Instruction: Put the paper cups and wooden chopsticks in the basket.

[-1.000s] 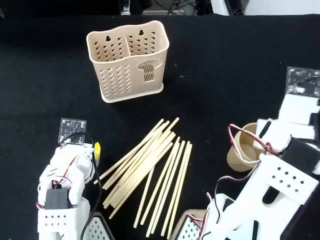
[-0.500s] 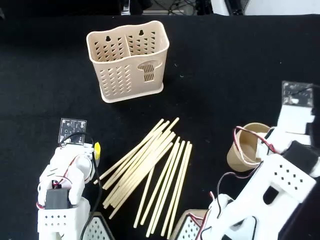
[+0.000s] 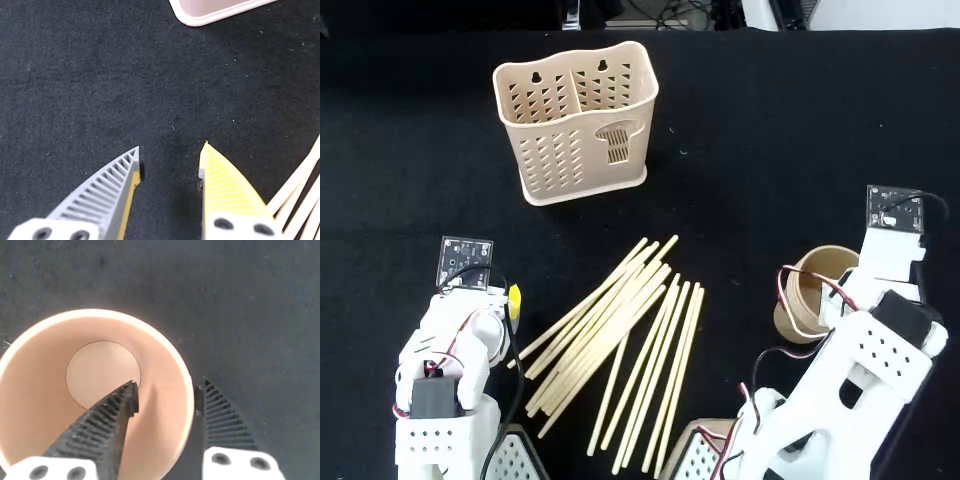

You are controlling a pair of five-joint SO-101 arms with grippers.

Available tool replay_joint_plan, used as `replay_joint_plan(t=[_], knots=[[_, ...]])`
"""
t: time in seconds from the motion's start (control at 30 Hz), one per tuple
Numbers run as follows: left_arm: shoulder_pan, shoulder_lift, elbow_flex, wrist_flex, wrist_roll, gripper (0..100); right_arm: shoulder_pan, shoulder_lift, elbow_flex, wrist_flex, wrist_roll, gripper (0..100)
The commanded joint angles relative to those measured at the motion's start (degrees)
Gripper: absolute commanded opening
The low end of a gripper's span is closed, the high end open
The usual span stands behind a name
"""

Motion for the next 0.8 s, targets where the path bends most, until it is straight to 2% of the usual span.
replay_joint_plan(t=[0.0,0.13,0.3,0.47,0.63,0.77], knots=[[-0.75,-0.53,-0.31,-0.97,-0.35,20,0.18,-0.13,-0.22,-0.70,0.44,13.3],[-0.75,-0.53,-0.40,-1.14,-0.26,20,-1.67,-0.22,-0.31,-0.62,0.26,0.8],[-0.84,-0.53,-2.86,-1.14,-0.53,21,-1.49,-0.66,-3.91,0.35,0.00,1.2],[-0.84,-0.09,-5.85,-0.62,-0.62,20,-2.29,-0.66,-12.62,7.82,-3.78,1.2],[-0.92,-0.09,-11.30,0.97,-0.62,21,-8.00,-0.48,-25.10,16.00,-7.47,1.2],[-4.97,0.53,-15.78,-0.26,-1.93,21,-13.63,-0.22,-34.77,20.57,-11.34,1.2]])
